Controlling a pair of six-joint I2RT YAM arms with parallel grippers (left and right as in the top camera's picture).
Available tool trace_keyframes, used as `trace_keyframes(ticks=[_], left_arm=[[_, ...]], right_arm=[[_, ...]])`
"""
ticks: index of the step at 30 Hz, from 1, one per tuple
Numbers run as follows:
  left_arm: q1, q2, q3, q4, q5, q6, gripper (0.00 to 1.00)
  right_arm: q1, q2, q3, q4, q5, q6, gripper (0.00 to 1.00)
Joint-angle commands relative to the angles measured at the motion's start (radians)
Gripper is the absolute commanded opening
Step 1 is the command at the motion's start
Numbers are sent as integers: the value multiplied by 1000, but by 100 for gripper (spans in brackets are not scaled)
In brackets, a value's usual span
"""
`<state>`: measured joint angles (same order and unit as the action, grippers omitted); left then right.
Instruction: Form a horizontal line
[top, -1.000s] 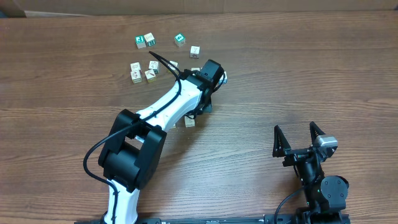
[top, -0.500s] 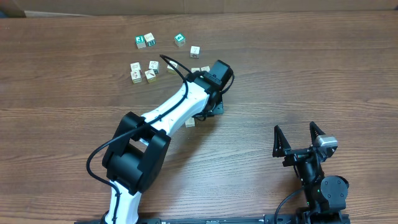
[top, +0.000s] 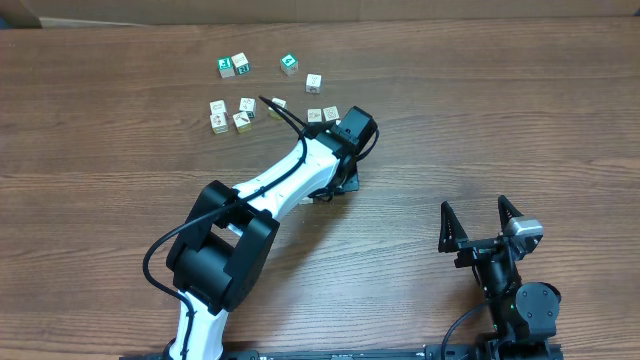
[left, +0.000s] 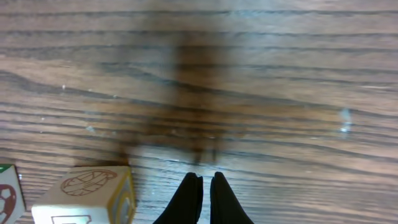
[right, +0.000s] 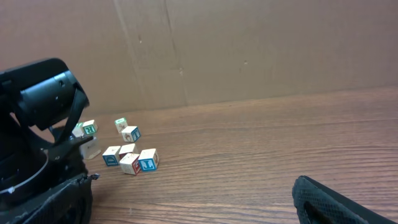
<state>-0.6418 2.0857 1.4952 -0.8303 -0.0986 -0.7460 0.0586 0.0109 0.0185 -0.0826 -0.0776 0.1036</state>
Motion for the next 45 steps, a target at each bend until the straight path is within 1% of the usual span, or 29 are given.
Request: trace_keyframes(ticks=[1, 11, 15, 30, 45], left_arm=[[-1, 4, -20, 6, -48, -28, 4], [-2, 4, -80, 56, -70, -27, 4], [0, 4, -81, 57, -74, 10, 4], [4, 4, -81, -1, -122, 11, 4], [39, 4, -81, -61, -137, 89, 4]], right_arm=[[-5, -8, -10, 5, 6, -4, 100], [-5, -8, -10, 5, 6, -4, 100], [-5, -8, -10, 5, 6, -4, 100], [-5, -8, -10, 5, 6, -4, 100], [-5, -8, -10, 5, 6, -4, 100]])
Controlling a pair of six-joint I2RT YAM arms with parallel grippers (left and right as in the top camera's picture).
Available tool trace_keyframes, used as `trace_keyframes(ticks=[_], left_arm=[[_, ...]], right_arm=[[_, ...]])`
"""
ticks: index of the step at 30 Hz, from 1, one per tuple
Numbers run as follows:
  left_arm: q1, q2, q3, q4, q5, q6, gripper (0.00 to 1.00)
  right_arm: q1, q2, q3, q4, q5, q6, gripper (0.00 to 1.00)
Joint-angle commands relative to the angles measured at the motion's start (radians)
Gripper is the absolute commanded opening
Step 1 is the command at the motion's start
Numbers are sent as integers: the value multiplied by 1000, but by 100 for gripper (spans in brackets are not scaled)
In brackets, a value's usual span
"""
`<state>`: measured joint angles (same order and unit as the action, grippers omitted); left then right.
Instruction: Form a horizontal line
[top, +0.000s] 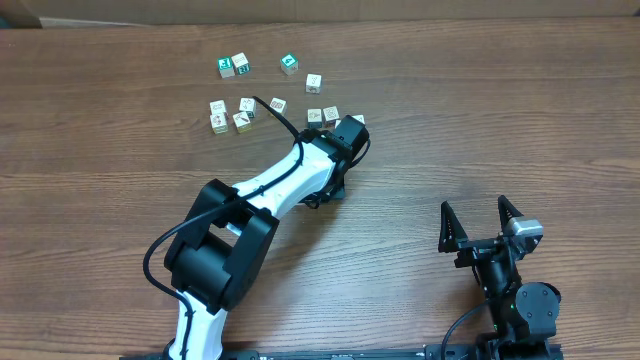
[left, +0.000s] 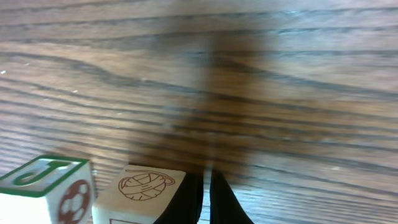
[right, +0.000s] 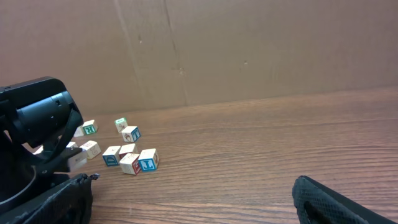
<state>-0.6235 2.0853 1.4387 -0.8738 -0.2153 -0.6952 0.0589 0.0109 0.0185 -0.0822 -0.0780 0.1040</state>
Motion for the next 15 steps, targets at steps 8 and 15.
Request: trace_keyframes(ticks=[8, 15], left_arm=[[36, 5, -24, -27, -22, 38, 4], [36, 5, -24, -31, -48, 75, 4]], right_arm=[[-5, -8, -10, 5, 6, -4, 100], [-5, -8, -10, 5, 6, -4, 100]])
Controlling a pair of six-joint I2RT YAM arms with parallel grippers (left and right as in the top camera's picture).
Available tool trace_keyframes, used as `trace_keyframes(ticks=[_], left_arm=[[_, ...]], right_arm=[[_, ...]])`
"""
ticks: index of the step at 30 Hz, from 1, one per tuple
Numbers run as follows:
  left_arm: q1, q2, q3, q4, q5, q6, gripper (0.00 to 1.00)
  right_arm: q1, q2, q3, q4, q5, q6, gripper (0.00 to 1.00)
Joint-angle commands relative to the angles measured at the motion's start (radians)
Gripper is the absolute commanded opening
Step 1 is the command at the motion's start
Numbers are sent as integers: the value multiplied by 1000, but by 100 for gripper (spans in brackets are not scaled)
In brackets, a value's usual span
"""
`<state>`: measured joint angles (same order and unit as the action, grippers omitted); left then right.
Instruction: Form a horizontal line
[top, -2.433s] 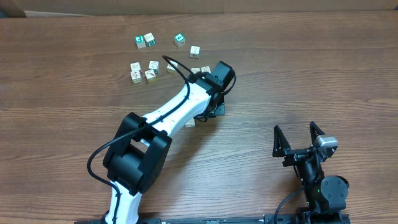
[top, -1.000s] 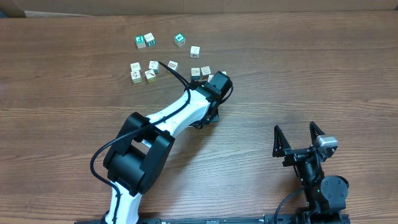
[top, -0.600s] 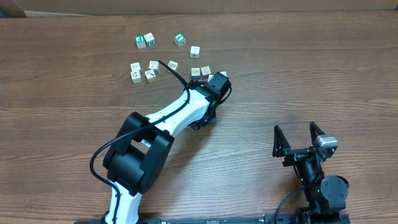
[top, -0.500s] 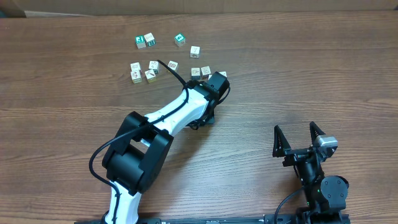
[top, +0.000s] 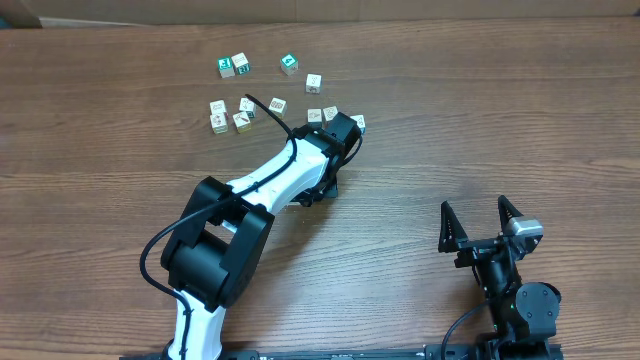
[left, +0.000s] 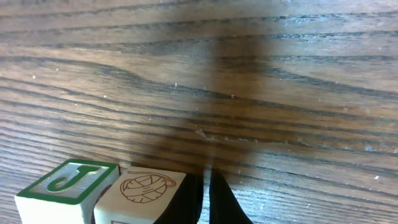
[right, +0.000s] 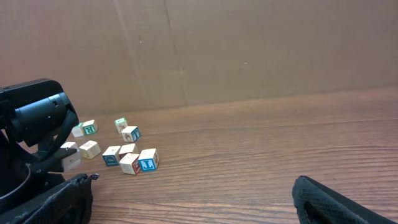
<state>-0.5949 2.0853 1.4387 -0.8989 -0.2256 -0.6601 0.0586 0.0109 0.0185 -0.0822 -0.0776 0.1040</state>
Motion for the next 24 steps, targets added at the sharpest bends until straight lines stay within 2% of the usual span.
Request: trace_keyframes(ticks=[1, 24], left_arm=[[8, 5, -24, -10, -45, 40, 4], [7, 5, -24, -16, -43, 55, 4]], right_arm=[[-5, -8, -10, 5, 6, -4, 100], [-5, -8, -10, 5, 6, -4, 100]])
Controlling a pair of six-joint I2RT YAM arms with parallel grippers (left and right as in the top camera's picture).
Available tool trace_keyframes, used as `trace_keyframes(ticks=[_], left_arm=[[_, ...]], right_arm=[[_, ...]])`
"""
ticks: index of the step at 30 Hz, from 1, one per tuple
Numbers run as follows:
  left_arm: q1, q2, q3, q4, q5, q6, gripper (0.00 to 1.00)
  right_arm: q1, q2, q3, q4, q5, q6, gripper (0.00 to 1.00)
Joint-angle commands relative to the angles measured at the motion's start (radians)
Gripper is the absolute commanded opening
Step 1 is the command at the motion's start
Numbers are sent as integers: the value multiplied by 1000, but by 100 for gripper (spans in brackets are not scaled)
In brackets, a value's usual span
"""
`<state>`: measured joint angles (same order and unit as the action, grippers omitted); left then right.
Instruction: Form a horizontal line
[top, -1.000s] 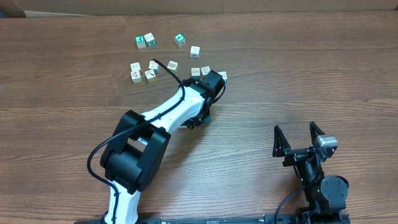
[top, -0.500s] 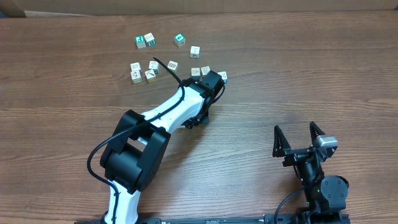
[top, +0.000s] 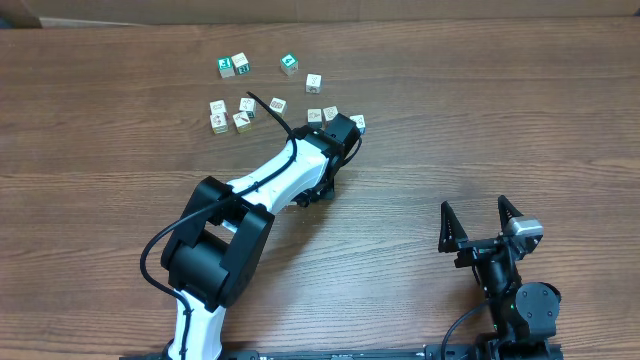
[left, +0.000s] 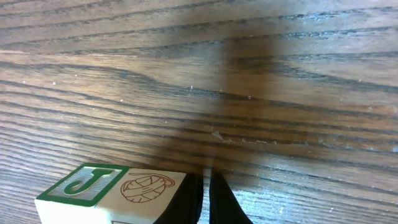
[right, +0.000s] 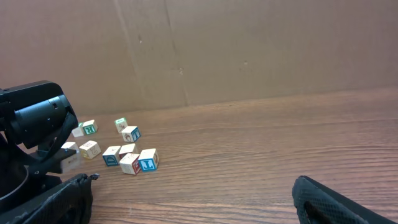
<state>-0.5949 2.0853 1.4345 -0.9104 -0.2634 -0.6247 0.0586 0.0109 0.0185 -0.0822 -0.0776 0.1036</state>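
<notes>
My left gripper is shut with nothing in it, its fingers low on the table against the right side of a cream block with a yarn-ball drawing. That block touches a green J block on its left. From overhead the left gripper sits beside this pair, with a white block on its other side. Several more letter blocks lie scattered at the back left. My right gripper stands open and empty at the front right.
The wooden table runs to a cardboard wall at the back. The left arm stretches diagonally across the table's middle. In the right wrist view a cluster of blocks lies at the left.
The yarn-ball block now lies flush against the J block, where a thin gap showed before. My shut left gripper has shifted slightly left with it. The right arm has not moved.
At first my shut left gripper stood apart to the right of the yarn-ball block. Then its fingers were against that block, with the J block close on the left. The gap between the two blocks narrowed, and now they touch.
</notes>
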Motion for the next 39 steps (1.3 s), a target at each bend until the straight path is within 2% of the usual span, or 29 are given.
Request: trace_keyframes(ticks=[1, 9, 13, 15, 18, 24, 29, 35, 39], left_arm=[[7, 5, -20, -5, -5, 19, 4], [7, 5, -20, 29, 46, 19, 5], [7, 5, -20, 59, 95, 19, 16], [7, 5, -20, 73, 136, 19, 30], [7, 5, -20, 85, 180, 19, 40], [22, 4, 33, 51, 206, 26, 40], [59, 4, 241, -93, 216, 54, 40], [126, 4, 724, -372, 259, 107, 43], [174, 4, 981, -445, 197, 113, 50]], right_arm=[[-5, -8, -10, 5, 6, -4, 100], [-5, -8, -10, 5, 6, -4, 100], [-5, -8, -10, 5, 6, -4, 100], [-5, -8, -10, 5, 6, -4, 100], [-5, -8, -10, 5, 6, -4, 100], [-5, -8, -10, 5, 6, -4, 100], [-5, -8, -10, 5, 6, -4, 100], [-5, -8, -10, 5, 6, -4, 100], [-5, -8, -10, 5, 6, -4, 100]])
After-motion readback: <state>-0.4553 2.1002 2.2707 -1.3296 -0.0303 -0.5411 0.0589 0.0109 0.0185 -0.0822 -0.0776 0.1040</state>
